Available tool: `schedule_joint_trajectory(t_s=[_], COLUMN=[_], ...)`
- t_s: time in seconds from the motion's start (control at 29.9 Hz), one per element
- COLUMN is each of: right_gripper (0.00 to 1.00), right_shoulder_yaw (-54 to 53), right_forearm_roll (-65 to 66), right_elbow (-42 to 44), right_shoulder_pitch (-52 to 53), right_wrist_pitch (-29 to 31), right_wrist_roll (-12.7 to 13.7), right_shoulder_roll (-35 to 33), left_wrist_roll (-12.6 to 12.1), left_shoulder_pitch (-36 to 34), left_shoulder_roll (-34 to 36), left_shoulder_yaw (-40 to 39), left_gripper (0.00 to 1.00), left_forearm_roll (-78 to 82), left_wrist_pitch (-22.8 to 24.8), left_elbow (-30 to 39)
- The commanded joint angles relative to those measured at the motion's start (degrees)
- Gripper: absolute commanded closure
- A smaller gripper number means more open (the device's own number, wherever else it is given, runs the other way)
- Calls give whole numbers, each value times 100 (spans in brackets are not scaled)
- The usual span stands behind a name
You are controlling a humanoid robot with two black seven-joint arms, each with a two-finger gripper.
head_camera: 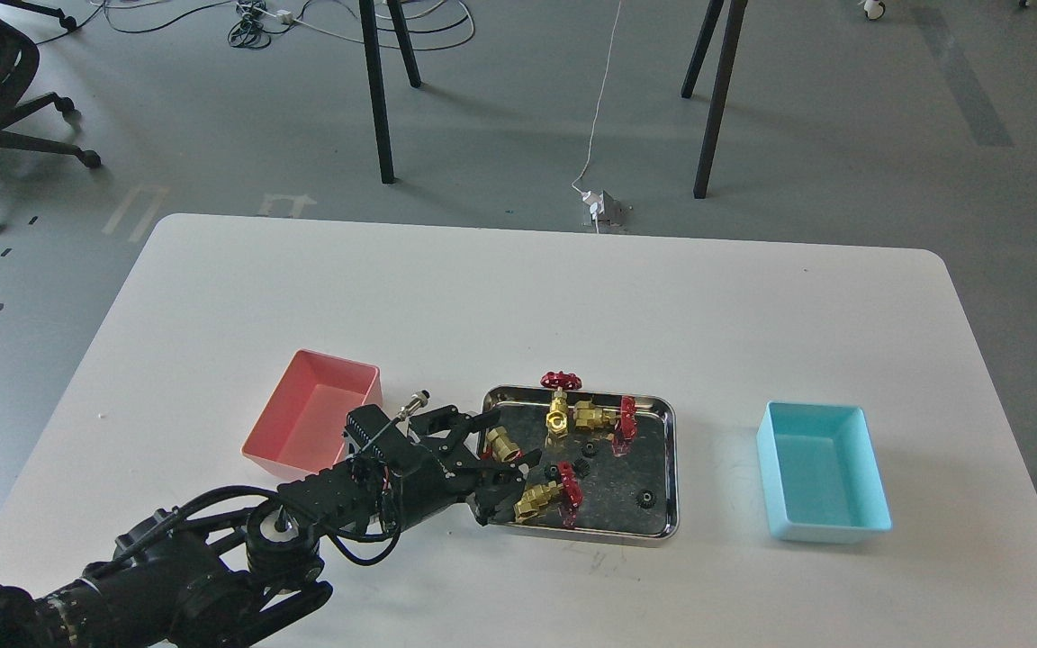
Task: Place valve in pink box and gear in blue box
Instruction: 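Lower the left gripper onto the brass valve nearest the pink box and grasp, then carry the valve to the pink box and release it inside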
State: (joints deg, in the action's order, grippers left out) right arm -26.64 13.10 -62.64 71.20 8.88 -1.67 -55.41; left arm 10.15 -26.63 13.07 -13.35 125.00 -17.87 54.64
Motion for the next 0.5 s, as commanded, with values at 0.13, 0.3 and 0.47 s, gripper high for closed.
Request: schedule_joint_trajectory(t_s=[0.13,0.3,0.47], right_gripper=[1,1,1], right_shoulder_yaw=[36,54,71], right_forearm_roll=[26,52,61], right_elbow=[59,94,138], right_shoulder_pitch=[-27,-80,-88], right_wrist_pitch=[0,0,0], right_wrist_roll=[0,-9,-9], right_shoulder_roll=[39,48,48], left_wrist_roll=[4,-84,-119], left_shoulder_pitch=[43,8,-44], left_shoulder_roll=[73,301,1187], left_shoulder_yaw=[-62,-360,-1063], left_gripper=[84,84,84], left_forearm_roll=[0,0,0], left_wrist_pitch=[11,38,161], left_elbow=[125,617,1320])
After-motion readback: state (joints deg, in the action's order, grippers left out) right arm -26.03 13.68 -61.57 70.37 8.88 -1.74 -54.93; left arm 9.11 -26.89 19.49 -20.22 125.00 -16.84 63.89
